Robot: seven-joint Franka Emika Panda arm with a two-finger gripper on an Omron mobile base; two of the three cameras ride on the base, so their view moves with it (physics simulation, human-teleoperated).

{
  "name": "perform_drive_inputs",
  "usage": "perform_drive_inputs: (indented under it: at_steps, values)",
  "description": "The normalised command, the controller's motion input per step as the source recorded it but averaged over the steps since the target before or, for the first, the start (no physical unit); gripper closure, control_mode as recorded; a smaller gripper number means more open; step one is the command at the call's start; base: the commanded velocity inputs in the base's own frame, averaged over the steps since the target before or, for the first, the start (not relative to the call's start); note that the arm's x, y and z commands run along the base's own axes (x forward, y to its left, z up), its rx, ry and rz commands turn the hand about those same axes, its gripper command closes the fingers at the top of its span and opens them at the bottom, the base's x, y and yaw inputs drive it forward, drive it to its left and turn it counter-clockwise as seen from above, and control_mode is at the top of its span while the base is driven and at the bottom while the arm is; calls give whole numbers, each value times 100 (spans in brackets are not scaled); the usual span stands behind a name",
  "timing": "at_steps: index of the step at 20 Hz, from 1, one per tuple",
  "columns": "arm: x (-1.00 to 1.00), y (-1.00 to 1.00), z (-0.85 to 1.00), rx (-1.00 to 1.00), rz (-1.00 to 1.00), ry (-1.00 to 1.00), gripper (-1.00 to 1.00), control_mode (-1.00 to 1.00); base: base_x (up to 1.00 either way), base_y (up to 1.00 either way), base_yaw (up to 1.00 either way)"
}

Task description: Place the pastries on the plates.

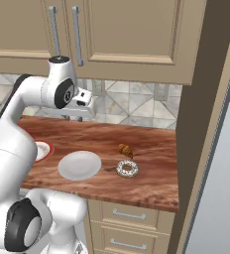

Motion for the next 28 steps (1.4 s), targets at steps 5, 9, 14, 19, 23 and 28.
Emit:
perform_drive_inputs:
  at_steps: [5,9,14,19,23,28]
  values:
    - [0,-34,-32,-3,-1,1,-100,-100,0,0,0]
    - [0,-76,-35,-2,0,0,-100,-100,0,0,0]
    - [0,-99,-34,0,0,0,-100,-100,0,0,0]
    - [2,-100,-46,0,-2,0,-100,-100,0,0,0]
    - [15,-88,-57,-2,0,4,-100,-100,0,0,0]
    - [18,-26,-48,0,0,1,-100,-100,0,0,0]
